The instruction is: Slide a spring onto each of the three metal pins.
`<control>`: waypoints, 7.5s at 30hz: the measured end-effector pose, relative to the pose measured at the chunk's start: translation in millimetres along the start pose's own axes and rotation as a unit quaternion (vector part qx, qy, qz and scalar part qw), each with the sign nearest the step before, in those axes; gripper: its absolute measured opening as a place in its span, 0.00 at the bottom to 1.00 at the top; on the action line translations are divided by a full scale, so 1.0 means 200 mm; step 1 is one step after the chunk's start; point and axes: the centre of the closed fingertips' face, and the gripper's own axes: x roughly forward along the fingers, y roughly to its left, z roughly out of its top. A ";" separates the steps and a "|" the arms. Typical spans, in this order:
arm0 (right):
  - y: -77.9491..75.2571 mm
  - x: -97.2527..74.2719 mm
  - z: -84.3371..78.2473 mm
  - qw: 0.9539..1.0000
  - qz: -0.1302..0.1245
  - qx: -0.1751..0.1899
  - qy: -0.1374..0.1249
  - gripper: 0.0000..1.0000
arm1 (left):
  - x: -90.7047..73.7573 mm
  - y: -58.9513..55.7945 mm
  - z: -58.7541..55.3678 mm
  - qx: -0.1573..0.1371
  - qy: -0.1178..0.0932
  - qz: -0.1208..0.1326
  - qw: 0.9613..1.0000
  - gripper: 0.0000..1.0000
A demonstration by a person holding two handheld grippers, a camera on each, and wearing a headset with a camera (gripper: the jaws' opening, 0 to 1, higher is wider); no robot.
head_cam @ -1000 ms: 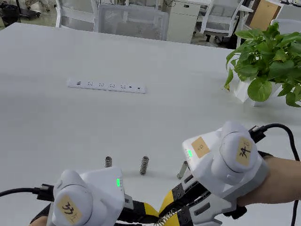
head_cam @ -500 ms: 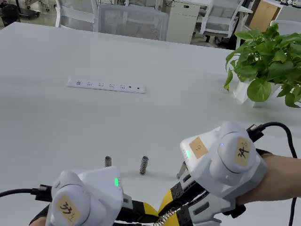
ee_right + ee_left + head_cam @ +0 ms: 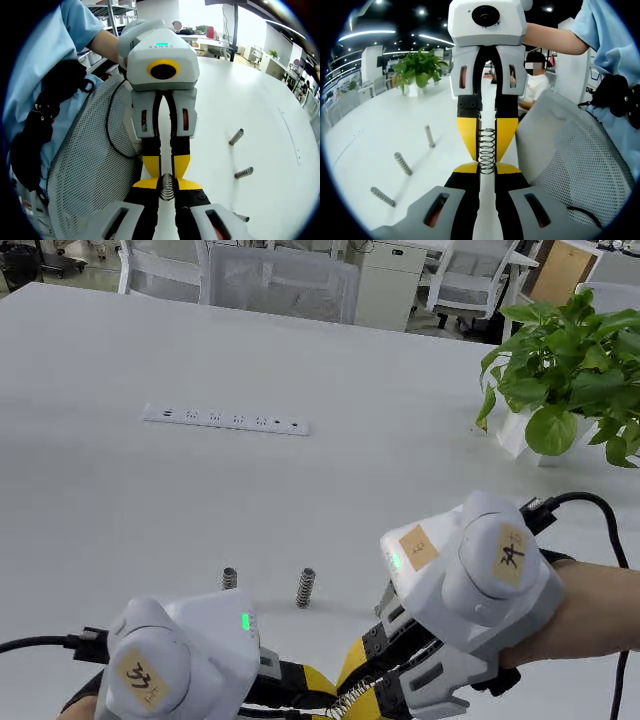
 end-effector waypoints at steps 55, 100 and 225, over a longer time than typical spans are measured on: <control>-0.19 -0.15 -0.19 0.996 -0.059 -0.024 0.060 0.07 | -0.41 0.42 -0.20 -0.134 -0.045 0.293 0.946 0.99; -0.63 -0.27 -0.35 0.976 -0.084 -0.080 0.185 0.08 | -0.43 0.40 -0.24 -0.126 -0.026 0.313 0.941 0.99; -0.66 0.03 -0.46 0.988 -0.092 0.003 0.126 0.94 | -0.39 0.36 -0.30 -0.134 -0.006 0.290 0.948 0.98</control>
